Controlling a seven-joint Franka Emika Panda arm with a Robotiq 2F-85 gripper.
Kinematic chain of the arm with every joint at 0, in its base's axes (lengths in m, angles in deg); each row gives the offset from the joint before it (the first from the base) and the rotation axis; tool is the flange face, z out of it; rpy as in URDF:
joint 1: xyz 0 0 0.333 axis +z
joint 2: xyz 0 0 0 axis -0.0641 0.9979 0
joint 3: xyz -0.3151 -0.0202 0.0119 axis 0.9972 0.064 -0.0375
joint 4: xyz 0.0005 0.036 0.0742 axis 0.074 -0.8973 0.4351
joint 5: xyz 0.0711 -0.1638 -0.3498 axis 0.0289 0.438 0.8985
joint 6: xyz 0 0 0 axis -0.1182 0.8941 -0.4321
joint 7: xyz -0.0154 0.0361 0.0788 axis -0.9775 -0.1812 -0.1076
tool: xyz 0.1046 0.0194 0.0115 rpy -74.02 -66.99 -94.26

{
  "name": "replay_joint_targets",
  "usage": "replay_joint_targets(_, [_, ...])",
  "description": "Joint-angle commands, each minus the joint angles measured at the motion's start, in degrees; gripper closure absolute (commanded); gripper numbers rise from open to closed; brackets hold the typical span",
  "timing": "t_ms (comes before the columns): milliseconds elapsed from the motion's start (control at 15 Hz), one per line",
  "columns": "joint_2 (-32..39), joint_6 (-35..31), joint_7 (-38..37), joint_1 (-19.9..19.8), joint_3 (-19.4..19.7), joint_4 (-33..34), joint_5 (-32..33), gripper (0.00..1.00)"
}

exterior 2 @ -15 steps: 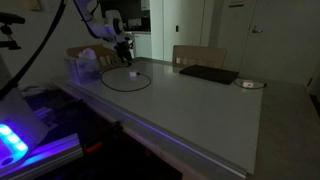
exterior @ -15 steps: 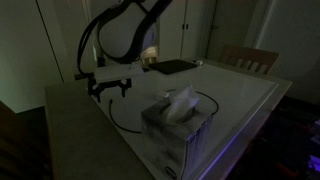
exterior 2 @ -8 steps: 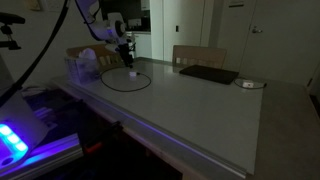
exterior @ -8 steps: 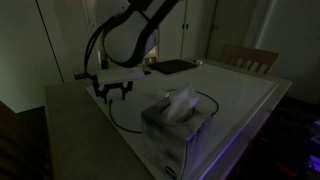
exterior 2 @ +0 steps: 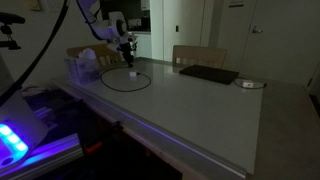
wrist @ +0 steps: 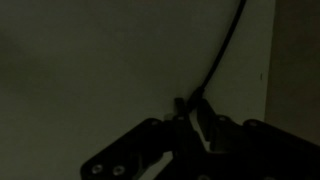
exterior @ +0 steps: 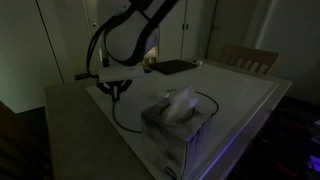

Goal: Coil up the phone charger

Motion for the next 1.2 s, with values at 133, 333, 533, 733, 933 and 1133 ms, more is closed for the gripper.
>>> replay_joint_targets(133, [0.1,-1.5,-0.6,0.0,0.6,-0.2,-0.9,0.98])
replay_joint_targets(333, [-0.7,-3.8,-3.7,1.1,2.6,-1.0,-0.2,0.98])
replay_joint_targets(533, [-1.6,-7.0,-6.8,2.0,4.8,-2.6,0.0,0.98])
replay_joint_targets(733, [-2.8,-11.3,-10.9,3.4,7.8,-5.9,0.0,0.98])
replay_joint_targets(933, [-4.5,-15.9,-13.7,3.8,10.3,-10.6,-0.5,0.98])
replay_joint_targets(1133, [-7.0,-19.9,-14.8,4.4,13.4,-15.8,-0.5,0.98])
